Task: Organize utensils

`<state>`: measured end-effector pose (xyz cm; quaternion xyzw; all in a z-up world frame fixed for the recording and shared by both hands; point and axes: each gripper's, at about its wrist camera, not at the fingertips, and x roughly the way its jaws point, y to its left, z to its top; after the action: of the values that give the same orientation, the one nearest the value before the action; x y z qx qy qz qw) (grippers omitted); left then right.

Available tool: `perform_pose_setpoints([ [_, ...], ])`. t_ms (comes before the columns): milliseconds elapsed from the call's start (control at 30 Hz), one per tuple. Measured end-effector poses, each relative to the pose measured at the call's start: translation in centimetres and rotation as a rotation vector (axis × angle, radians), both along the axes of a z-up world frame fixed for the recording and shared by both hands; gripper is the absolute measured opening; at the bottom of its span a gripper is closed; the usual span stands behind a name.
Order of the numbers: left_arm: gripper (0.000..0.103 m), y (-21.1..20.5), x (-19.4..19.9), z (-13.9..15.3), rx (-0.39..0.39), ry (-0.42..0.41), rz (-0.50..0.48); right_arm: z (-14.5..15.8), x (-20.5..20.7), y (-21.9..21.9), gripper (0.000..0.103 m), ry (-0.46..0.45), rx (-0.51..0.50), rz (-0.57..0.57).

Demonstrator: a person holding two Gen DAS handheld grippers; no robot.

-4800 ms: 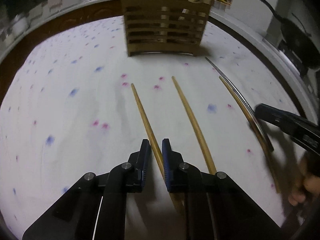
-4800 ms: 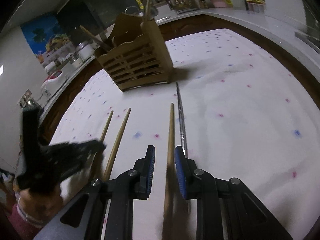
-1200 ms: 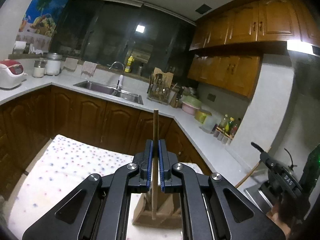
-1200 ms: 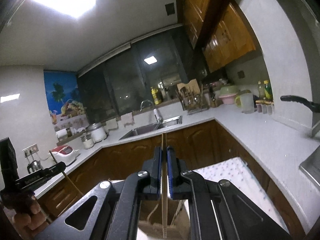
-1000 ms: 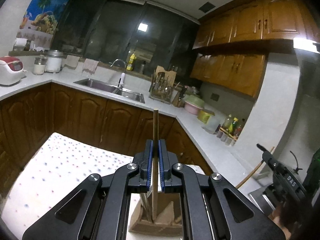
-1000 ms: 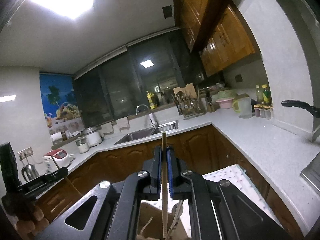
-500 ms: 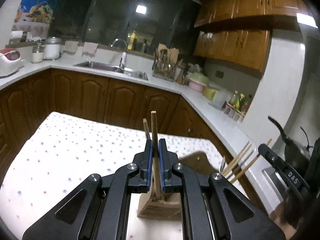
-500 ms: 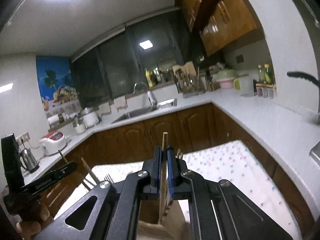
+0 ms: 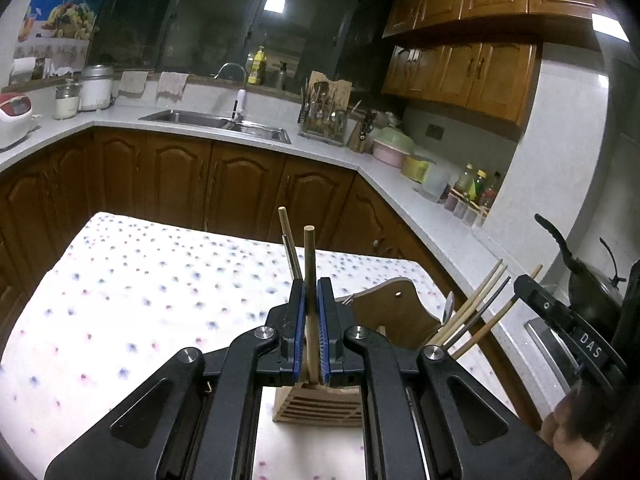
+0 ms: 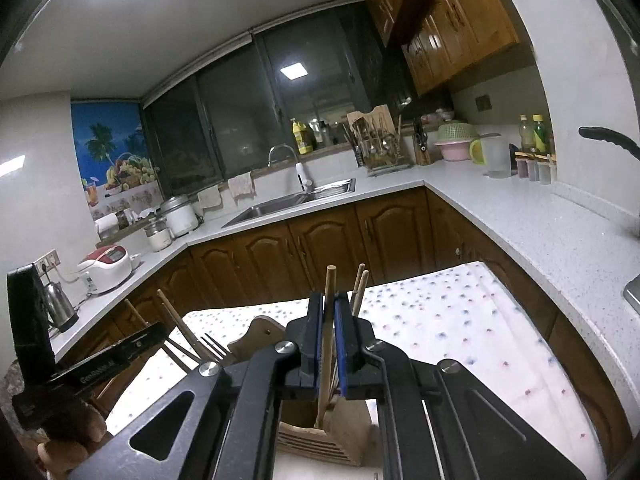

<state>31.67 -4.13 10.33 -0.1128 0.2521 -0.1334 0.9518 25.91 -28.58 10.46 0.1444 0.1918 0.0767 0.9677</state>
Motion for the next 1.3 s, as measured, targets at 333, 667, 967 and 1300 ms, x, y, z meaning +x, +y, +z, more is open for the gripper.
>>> perform_pose_setpoints([
  [333, 0.022, 0.8, -0.3, -0.1, -0.035, 0.015, 0.009, -0.2, -0.2, -0.4, 0.013, 0.000, 0.036, -0.005],
  [667, 0.075, 2.7, -3.5, 0.3, -0.054, 0.001, 0.069, 0.7, -3.4, -2.1, 0.076, -0.068, 0.130, -0.040],
  [967, 0.088, 4.5, -9.4, -2.1, -0.083, 0.032, 0.136, -0.9, -8.1, -1.1, 0.099, -0.070, 0.148, -0.027],
  [1300, 0.088, 6.2, -16.5, -3.2, -0.072, 0.032, 0.190, -4.0, -13.7, -0.5, 0.099, 0.001, 0.199, -0.011],
])
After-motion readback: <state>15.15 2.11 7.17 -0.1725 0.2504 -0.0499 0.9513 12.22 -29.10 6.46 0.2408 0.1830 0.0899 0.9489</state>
